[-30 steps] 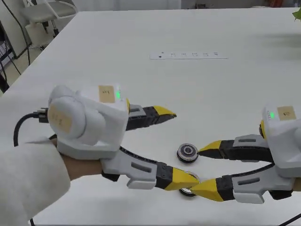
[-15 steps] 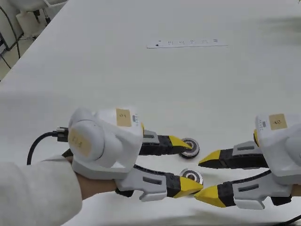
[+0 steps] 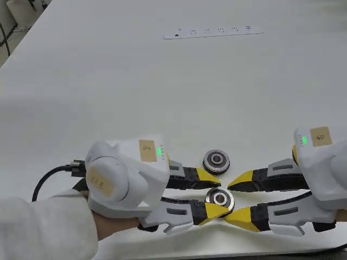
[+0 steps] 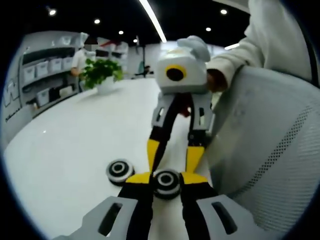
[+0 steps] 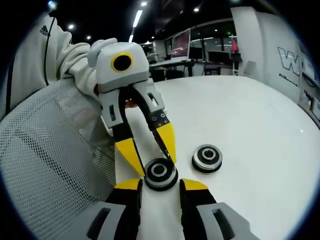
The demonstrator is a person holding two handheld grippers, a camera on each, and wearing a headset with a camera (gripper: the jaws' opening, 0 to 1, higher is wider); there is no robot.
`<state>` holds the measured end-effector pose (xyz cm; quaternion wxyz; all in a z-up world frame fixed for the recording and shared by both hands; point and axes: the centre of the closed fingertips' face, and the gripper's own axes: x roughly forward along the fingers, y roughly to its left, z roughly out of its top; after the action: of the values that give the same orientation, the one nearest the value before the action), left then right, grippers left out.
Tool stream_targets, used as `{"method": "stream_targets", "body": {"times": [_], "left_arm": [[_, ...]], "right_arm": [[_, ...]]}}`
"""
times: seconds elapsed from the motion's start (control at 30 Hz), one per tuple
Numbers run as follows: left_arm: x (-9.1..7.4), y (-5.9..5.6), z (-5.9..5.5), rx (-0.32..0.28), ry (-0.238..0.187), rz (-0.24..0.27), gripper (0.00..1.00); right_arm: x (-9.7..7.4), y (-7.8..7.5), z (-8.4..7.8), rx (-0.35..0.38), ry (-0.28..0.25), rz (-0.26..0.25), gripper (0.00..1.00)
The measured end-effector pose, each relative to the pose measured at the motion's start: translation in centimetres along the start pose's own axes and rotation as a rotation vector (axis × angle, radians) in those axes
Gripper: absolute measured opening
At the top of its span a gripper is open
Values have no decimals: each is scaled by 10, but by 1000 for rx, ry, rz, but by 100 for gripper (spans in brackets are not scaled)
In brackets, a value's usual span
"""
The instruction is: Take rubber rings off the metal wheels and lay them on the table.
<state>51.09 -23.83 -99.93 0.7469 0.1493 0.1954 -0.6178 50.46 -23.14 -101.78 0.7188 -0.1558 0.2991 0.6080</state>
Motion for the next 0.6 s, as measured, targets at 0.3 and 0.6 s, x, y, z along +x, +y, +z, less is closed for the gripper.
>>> {"method": "stream_targets", "body": {"times": [0.3, 0.6], "left_arm": [[3, 2, -3, 108, 14, 6, 15], [2, 2, -3, 101, 7, 8, 15]], "right_arm": [[0, -1, -1, -32, 7, -2, 22], [-2, -1, -2, -74, 17, -10, 19]]}}
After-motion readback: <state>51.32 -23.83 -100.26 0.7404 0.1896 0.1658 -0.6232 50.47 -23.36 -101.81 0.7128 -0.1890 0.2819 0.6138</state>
